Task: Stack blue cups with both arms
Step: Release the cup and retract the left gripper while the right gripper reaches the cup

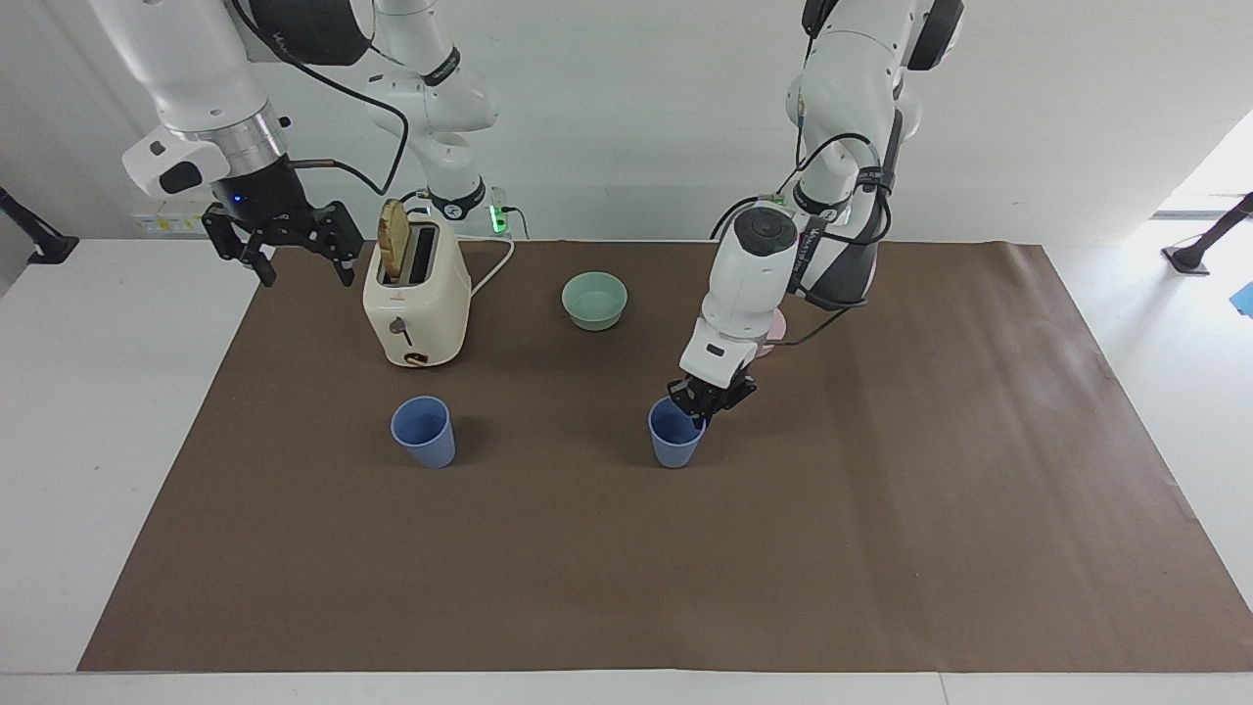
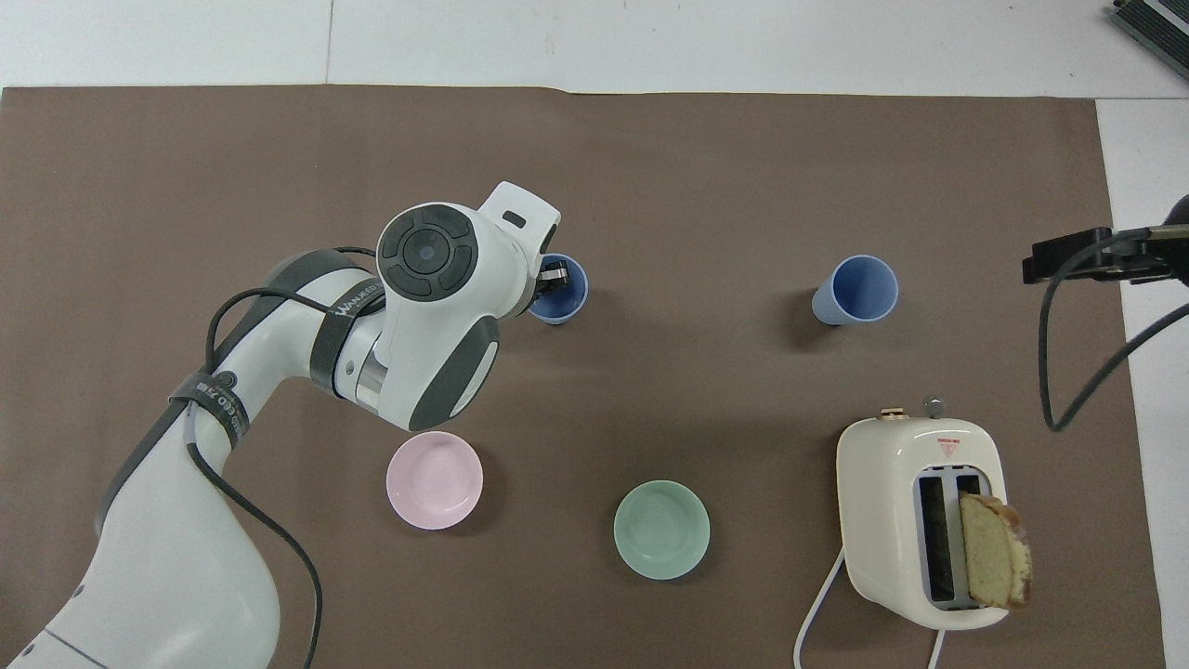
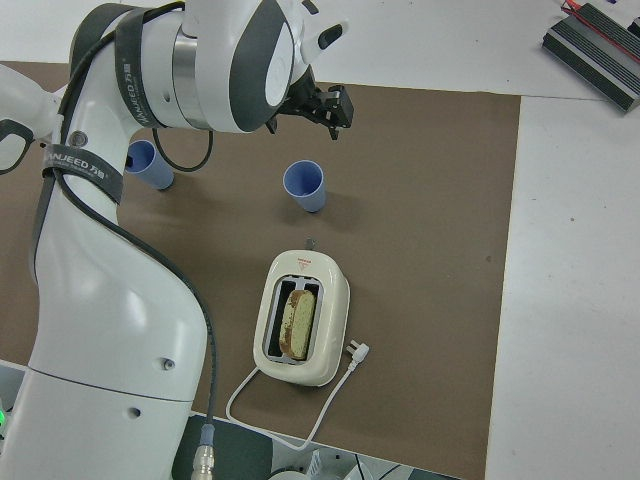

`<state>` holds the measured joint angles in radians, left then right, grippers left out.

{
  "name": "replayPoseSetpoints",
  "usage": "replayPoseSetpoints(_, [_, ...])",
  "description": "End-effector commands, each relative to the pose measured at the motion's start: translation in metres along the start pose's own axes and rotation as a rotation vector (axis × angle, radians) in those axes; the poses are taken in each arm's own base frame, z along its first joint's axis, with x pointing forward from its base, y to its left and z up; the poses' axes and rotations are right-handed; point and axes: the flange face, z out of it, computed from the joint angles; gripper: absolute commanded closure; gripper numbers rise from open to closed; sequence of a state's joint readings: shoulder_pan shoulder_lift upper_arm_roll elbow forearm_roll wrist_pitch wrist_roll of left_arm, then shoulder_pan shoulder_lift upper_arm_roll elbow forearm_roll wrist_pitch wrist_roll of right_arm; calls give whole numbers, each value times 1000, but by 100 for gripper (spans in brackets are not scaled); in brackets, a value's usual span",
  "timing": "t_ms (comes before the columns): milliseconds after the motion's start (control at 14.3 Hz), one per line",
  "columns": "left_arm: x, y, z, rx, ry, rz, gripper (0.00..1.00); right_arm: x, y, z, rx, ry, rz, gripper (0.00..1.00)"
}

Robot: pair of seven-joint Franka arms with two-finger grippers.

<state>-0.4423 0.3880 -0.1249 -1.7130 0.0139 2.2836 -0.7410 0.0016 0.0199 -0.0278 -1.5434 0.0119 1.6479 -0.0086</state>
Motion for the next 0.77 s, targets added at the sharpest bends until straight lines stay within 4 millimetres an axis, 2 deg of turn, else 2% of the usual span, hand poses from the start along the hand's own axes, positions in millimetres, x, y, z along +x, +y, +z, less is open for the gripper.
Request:
replayPoseSetpoints(0, [3, 1, -1, 14, 22, 4, 0, -2, 2, 0, 5, 3, 18, 0])
replayPoseSetpoints(140, [11, -9, -19, 22, 28, -14, 0, -2, 1, 1, 5, 1, 17, 0])
replayPoseSetpoints(210, [18, -18, -39, 29, 33, -22, 0, -2, 1, 0, 5, 3, 15, 0])
replayPoseSetpoints(350, [37, -46, -68, 52, 67, -44, 0, 4, -9, -2, 14, 47, 5, 0])
replayPoseSetpoints(490, [45, -67, -91, 73, 68, -5, 0, 2, -10, 0, 16, 47, 1, 0])
replayPoseSetpoints(630, [57, -107, -117, 108, 45, 58, 0, 1, -12, 9, 16, 38, 2, 0])
replayPoseSetpoints(700, [62, -126, -129, 123, 30, 87, 0, 2, -11, 21, 16, 17, 4, 0])
